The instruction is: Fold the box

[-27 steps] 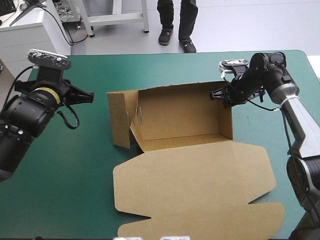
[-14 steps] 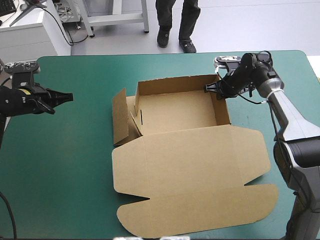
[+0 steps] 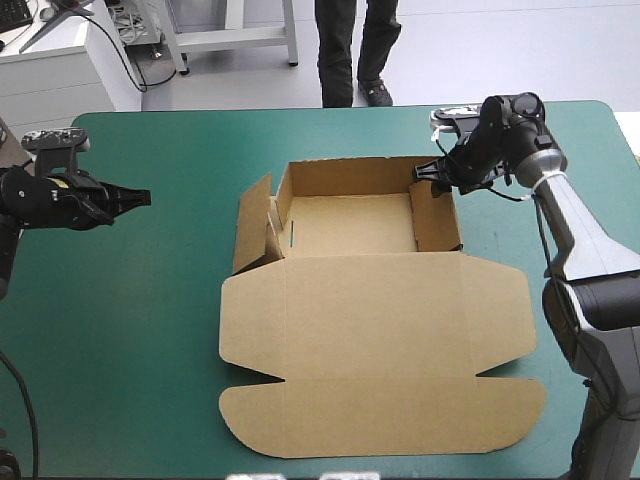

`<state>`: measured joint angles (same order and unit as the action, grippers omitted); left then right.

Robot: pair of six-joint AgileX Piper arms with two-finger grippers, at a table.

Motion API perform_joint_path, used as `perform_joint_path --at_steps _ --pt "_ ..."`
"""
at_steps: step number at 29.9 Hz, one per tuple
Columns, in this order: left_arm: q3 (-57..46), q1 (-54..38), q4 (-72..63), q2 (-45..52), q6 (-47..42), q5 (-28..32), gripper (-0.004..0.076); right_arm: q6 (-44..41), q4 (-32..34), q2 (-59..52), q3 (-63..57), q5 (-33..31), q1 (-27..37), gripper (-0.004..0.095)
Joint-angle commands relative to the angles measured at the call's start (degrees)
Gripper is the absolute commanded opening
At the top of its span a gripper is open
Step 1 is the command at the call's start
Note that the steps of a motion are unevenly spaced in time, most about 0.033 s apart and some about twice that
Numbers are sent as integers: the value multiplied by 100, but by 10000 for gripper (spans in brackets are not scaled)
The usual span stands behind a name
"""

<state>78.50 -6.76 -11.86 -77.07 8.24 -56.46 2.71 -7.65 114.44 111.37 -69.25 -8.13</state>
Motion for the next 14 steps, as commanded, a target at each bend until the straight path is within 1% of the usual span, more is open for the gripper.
perform_joint_path --at_steps 1,10,14 --pt "152 -20 -120 144 19 256 -6 21 7 -356 448 -137 21 515" --pt "152 -20 -120 88 92 272 -6 -88 -2 -1187 467 -240 82 519" --pt "152 -20 -120 51 154 272 -6 -88 -2 -1495 224 -240 82 562"
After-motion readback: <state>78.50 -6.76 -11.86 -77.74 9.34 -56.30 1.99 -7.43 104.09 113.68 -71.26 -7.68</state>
